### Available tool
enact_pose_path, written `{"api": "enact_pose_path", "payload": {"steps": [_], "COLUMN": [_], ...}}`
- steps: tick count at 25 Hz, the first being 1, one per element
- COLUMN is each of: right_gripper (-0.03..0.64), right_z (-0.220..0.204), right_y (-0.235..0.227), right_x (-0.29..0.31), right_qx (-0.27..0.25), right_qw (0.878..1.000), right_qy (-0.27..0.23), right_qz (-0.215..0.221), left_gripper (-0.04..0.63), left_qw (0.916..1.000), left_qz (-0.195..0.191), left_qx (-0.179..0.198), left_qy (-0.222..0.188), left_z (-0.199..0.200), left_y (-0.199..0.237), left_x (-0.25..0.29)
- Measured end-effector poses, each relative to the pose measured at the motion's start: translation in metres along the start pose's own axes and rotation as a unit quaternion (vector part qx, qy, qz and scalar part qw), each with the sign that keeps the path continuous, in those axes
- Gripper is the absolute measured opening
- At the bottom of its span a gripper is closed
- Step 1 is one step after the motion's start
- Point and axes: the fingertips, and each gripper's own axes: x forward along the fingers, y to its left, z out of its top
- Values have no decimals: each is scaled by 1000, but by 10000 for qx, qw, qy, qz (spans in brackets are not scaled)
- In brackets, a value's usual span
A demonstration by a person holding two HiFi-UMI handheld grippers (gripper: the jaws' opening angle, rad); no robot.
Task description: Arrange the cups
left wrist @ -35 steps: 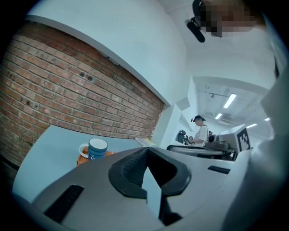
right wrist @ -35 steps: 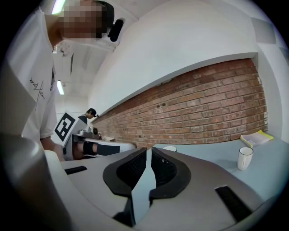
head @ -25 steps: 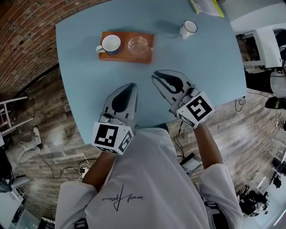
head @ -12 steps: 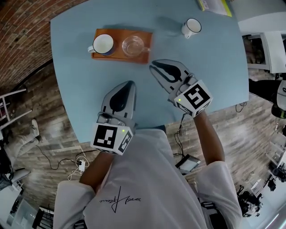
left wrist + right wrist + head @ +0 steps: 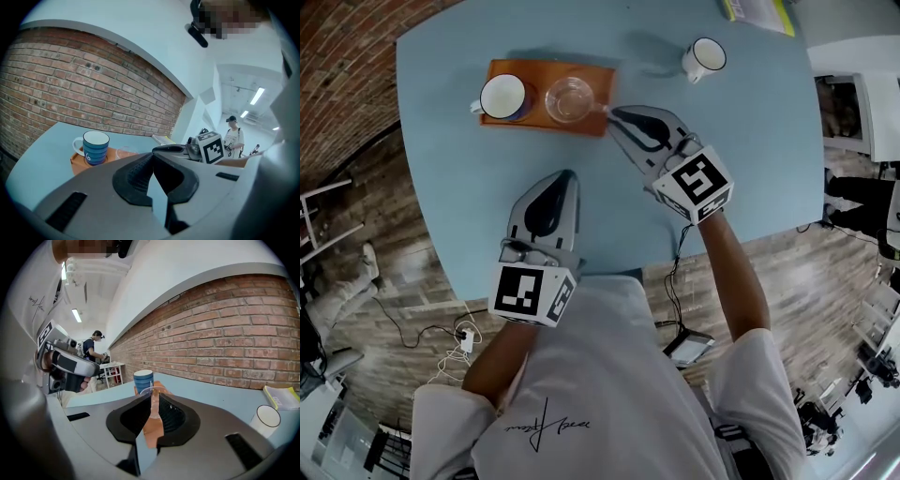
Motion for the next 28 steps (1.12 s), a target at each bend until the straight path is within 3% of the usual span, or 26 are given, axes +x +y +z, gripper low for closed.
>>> {"api": "enact_pose_path", "payload": {"steps": [4,10,28], "right_gripper": [70,72,72], "right_z": [-12,-34,-56], "right_y": [-7,-10,-6], "right_x": [13,27,53], "right_qx": [-188,-454,-1191], "right_qw": [9995,9969,9834], "right_qy": [193,530,896], "right_qz": [142,366,1032], "left_gripper": [9,9,9], "left_qw": [10000,9998,9989], "left_qz": [5,44,218], "left_qx": [2,-47,-138], "left_qy": [76,181,402], "left_z": [-3,-8,-20], "left_y": [2,5,21], "left_x": [3,3,17]}}
